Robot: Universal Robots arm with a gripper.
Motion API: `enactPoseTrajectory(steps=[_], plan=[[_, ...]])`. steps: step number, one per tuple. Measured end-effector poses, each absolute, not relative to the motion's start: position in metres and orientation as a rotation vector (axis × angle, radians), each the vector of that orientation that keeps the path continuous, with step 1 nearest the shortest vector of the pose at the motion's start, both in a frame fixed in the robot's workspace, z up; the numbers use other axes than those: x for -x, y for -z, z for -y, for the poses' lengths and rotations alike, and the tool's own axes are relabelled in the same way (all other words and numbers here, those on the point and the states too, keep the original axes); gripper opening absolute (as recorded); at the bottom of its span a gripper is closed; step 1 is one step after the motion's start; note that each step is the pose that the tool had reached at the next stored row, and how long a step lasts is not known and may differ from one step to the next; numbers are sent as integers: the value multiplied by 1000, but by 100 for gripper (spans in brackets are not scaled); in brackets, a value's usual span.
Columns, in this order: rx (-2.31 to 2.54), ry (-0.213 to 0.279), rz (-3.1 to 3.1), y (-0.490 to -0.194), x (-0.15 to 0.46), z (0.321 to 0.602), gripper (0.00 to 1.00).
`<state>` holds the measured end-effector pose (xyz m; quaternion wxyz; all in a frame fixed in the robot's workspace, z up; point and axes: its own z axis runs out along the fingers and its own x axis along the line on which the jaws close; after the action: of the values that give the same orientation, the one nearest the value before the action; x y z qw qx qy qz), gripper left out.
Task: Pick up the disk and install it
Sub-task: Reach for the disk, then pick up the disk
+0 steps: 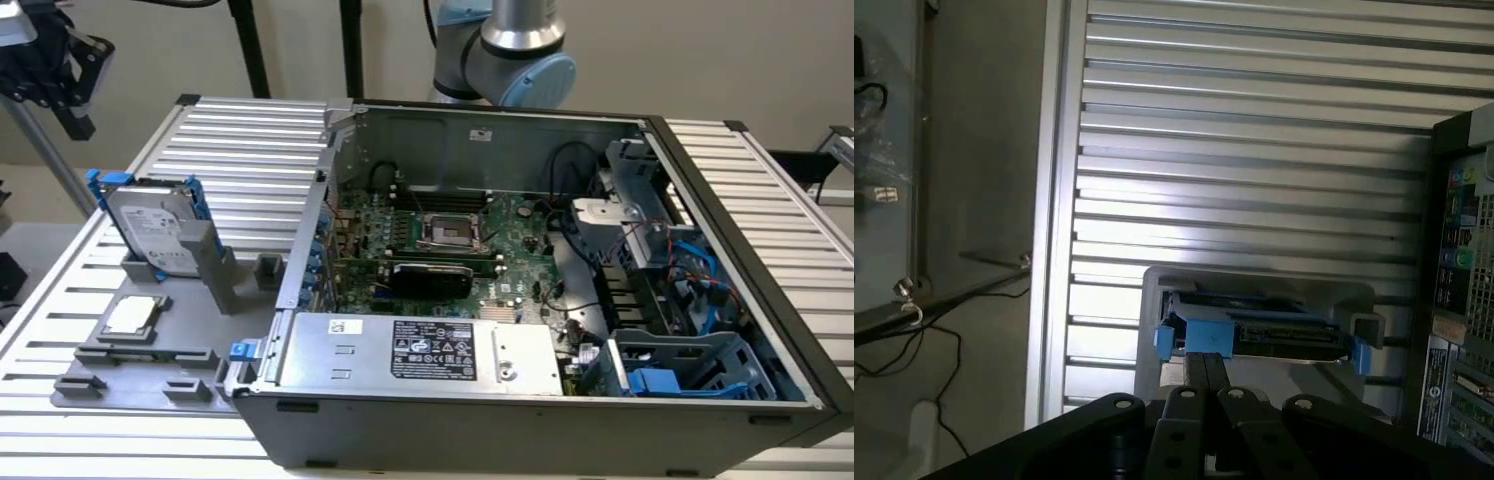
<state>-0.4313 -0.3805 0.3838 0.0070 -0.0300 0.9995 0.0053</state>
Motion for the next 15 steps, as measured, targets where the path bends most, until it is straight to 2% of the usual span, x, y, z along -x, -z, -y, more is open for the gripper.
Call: enactPoseTrajectory(steps=[15], plan=[[98,-17,-3126,-384,431,380,11]])
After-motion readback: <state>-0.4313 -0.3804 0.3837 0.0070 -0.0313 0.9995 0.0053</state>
